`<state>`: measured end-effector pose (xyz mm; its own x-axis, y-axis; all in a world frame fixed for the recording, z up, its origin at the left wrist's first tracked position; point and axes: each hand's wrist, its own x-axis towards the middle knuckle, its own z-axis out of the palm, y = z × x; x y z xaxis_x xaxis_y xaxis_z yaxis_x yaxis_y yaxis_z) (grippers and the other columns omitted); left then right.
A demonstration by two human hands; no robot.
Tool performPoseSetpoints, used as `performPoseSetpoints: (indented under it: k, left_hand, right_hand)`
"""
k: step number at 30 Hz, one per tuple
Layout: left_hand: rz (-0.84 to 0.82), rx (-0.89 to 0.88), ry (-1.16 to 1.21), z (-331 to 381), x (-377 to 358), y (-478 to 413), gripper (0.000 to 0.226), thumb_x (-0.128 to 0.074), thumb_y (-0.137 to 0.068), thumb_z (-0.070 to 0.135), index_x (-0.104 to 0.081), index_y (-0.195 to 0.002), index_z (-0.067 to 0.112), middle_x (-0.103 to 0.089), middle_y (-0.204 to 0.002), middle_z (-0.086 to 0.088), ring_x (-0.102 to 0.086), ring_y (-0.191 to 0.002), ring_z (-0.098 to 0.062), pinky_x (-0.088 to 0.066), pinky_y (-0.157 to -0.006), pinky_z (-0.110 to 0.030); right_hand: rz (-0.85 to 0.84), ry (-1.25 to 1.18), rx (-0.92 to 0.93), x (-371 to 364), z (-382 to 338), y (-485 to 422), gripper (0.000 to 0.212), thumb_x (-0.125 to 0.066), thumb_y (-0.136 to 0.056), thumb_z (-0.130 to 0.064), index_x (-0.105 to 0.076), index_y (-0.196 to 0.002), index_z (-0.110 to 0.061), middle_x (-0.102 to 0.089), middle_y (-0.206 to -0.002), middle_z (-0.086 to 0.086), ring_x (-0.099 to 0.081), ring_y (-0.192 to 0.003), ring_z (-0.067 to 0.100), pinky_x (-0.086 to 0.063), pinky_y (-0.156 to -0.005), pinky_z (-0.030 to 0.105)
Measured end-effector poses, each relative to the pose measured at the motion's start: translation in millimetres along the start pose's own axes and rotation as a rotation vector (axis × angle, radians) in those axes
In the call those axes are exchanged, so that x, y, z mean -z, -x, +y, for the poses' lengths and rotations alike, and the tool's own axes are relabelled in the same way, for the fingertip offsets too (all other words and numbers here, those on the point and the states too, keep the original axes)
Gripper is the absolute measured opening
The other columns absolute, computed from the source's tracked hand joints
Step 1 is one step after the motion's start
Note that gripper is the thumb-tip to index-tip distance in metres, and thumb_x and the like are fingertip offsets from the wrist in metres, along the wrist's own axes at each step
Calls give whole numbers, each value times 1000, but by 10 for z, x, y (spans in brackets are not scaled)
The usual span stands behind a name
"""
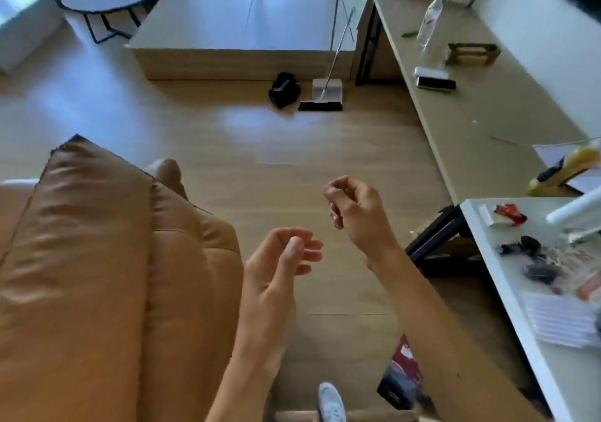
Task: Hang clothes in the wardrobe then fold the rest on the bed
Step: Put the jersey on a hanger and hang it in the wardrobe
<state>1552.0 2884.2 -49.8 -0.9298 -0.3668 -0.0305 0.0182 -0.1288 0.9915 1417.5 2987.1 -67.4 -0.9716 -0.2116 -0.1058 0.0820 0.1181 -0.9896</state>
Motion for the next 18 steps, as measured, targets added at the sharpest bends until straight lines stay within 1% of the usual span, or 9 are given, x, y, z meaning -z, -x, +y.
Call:
performPoseSetpoints:
  k: [1, 3, 6, 9, 11, 13, 15, 16, 18]
  left_hand:
    - [11, 6, 9, -17, -70, -155, 36, -57, -87, 47, -72, -99, 17, -75, -97, -8, -73, -93, -27, -58, -79, -31]
    - [9, 13, 18, -55, -255, -516, 30, -58, -88, 45, -73, -96, 20, -75, -99, -10, -72, -94, -30, -57, -82, -39]
    - [26, 35, 24, -94, -407, -977, 24, -54, -93, 34, -73, -95, 21, -75, -98, -12, -72, -95, -32, -54, -87, -49]
    - [78, 39, 38, -64, -475, -1367, 27, -52, -92, 33, -72, -95, 16, -75, -97, -12, -72, -94, -31, -53, -85, -46]
    - [102, 32, 49, -53, -483, -1657, 30, -57, -90, 37, -71, -97, 11, -75, -95, -13, -72, -92, -31, -54, -83, -44]
    - [108, 25, 43, -74, -474, -2029, 35, -57, -84, 46, -72, -95, 16, -75, -94, -13, -72, -90, -30, -54, -81, -43]
    - [111, 25, 43, -116, -469, -2427, 33, -56, -81, 50, -74, -90, 24, -76, -93, -12, -72, -88, -29, -53, -80, -42]
    - [113, 6, 41, -159, -470, -2781, 33, -56, -80, 51, -74, -89, 25, -76, -93, -11, -72, -88, -28, -53, -79, -42]
    - [140, 2, 56, -171, -490, -3205, 40, -56, -77, 52, -72, -92, 18, -76, -92, -12, -72, -86, -27, -53, -78, -40]
  right_hand:
    - [-6, 8, -6, 86, 9, -142, 14, -59, -97, -14, -61, -83, -13, -49, -58, -3, -45, -53, 12, -40, -52, 24]
    - [5, 14, -24, 301, 26, -479, 15, -60, -97, -15, -61, -82, -13, -49, -59, -4, -45, -53, 12, -40, -52, 23]
    - [-4, 15, -54, 435, 14, -937, 15, -59, -98, -17, -61, -84, -12, -48, -59, -3, -44, -53, 12, -40, -51, 23]
    - [-47, 13, -75, 380, -24, -1398, 13, -59, -97, -17, -62, -85, -11, -48, -61, -1, -44, -54, 13, -40, -50, 24]
    - [-83, 13, -65, 307, -101, -1740, 14, -59, -97, -16, -61, -84, -12, -48, -60, -1, -44, -52, 12, -40, -50, 23]
    - [-121, 5, -46, 242, -216, -2138, 16, -59, -98, -15, -60, -81, -13, -48, -58, -2, -43, -51, 12, -39, -49, 22]
    - [-144, 5, -26, 206, -324, -2527, 18, -58, -98, -14, -59, -81, -13, -48, -56, -3, -43, -50, 12, -39, -49, 21]
    - [-156, 15, 6, 167, -389, -2860, 18, -58, -99, -15, -59, -81, -13, -48, -57, -3, -44, -51, 11, -40, -49, 21]
    - [-182, 49, 26, 121, -476, -3231, 17, -57, -99, -16, -60, -83, -13, -50, -59, -3, -46, -53, 11, -42, -51, 20]
